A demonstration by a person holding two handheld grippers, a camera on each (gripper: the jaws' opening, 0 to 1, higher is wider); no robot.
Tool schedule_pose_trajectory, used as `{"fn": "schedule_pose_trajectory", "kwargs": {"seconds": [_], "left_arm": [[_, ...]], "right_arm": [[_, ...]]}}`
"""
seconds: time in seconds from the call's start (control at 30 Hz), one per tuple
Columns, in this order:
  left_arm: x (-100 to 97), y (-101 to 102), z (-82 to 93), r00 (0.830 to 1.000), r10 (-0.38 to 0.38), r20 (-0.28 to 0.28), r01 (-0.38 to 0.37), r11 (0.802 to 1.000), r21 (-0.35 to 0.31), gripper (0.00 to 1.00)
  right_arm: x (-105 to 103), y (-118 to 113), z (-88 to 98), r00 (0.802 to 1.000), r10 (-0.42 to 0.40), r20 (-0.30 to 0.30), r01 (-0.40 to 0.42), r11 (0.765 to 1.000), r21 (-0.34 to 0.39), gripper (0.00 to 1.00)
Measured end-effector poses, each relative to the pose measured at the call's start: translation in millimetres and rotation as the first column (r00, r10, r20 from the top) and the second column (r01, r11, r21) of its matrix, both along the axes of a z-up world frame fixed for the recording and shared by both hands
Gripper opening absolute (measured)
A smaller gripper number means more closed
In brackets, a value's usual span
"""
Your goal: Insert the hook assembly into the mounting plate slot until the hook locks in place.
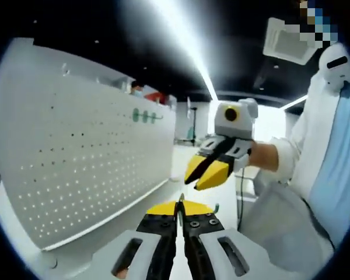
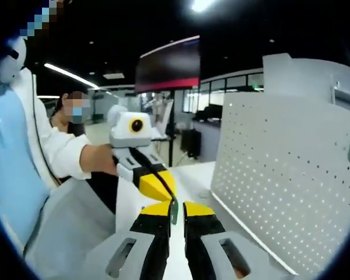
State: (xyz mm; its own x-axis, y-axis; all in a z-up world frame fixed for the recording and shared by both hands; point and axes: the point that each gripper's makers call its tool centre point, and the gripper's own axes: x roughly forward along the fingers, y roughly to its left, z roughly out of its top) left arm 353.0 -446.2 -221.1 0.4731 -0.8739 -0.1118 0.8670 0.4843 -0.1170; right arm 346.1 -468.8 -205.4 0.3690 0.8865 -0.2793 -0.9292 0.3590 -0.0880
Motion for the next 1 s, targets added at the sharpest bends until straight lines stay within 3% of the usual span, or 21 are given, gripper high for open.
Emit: {"fn": "schedule_pose_trajectory", "kwargs": {"seconds": [0.1, 0.23, 0.37, 0.43, 0.53, 0.63, 0.77, 1.0], "left_arm": [[11.9, 4.8, -0.4, 0.997, 0.073, -0.005, -0.073, 0.997, 0.018, 0.01], [27.6, 10.2, -0.1, 0.982, 0.187, -0.014, -0.187, 0.982, 0.037, 0.01], [35.1, 7.1, 2.2, 0.971, 0.236, -0.028, -0.235, 0.972, 0.023, 0.01], [38.6, 6.4, 3.2, 0.961, 0.276, -0.026, -0.275, 0.961, 0.024, 0.01], [43.2, 7.4, 6.2, 0.941, 0.335, -0.046, -0.336, 0.942, 0.0, 0.01], [45.5, 8.0, 9.0, 0.926, 0.373, -0.056, -0.374, 0.927, -0.012, 0.01], [45.9, 7.3, 17.3, 0.91, 0.405, -0.091, -0.411, 0.909, -0.069, 0.01], [45.2, 4.1, 20.8, 0.908, 0.408, -0.096, -0.415, 0.907, -0.076, 0.01]], "right_arm": [[2.7, -1.1, 1.9, 0.997, -0.051, 0.05, 0.051, 0.999, -0.008, 0.05], [-0.4, 2.5, 2.8, 0.996, -0.069, 0.054, 0.069, 0.998, 0.001, 0.06], [2.7, 4.5, 0.5, 0.989, -0.117, 0.095, 0.119, 0.993, -0.02, 0.08], [6.9, 4.8, 0.4, 0.978, -0.151, 0.146, 0.158, 0.987, -0.039, 0.09], [9.9, 7.9, -0.9, 0.97, -0.186, 0.158, 0.195, 0.98, -0.039, 0.09], [19.5, 7.6, -2.3, 0.953, -0.238, 0.187, 0.25, 0.967, -0.045, 0.09], [27.8, 11.1, -4.6, 0.947, -0.266, 0.179, 0.276, 0.96, -0.036, 0.09], [39.3, 12.3, -0.9, 0.93, -0.301, 0.212, 0.311, 0.95, -0.013, 0.06]]}}
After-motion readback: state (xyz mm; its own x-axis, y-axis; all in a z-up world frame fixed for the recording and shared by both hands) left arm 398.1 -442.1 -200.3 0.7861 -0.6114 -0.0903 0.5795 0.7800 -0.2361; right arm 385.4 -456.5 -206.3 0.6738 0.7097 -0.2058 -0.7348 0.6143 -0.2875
